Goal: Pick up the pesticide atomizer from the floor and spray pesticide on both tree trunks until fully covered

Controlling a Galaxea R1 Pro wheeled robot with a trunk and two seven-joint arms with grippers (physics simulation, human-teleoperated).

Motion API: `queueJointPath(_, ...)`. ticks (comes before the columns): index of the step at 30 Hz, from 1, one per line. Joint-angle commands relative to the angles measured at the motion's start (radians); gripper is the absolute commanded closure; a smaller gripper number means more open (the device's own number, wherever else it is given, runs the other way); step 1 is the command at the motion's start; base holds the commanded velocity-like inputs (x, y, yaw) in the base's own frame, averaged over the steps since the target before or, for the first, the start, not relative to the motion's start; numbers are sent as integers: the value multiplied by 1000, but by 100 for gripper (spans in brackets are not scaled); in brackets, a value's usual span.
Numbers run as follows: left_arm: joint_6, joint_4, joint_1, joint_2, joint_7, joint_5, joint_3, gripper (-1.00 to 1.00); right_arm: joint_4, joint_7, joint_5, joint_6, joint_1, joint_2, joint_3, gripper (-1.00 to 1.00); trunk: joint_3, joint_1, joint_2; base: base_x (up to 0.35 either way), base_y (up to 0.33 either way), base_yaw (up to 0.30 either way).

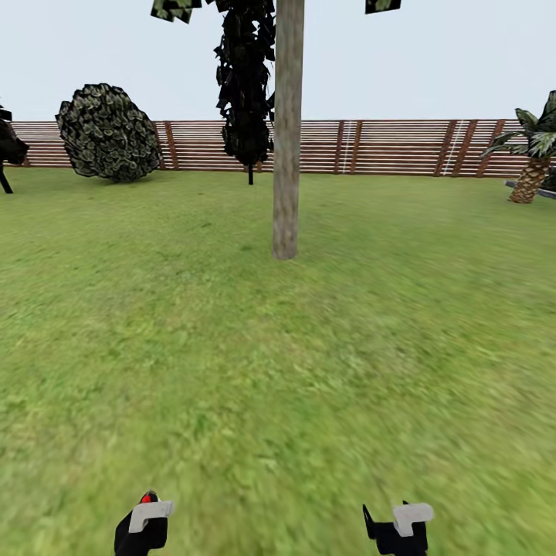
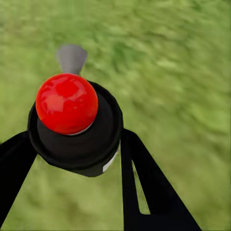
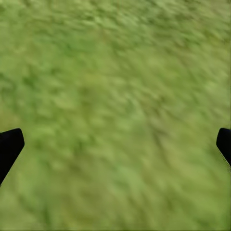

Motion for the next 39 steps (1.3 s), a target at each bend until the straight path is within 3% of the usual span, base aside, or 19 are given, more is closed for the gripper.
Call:
queueJointPath(1,0,0,0,0,0,0,0,100,0,0,0,0,0,0,0,-100,0,0,0,339,0,0)
queueJointPath(39,-2,0,0,0,0,0,0,100,-1,0,-1,0,0,0,0,-100,0,0,0,339,0,0)
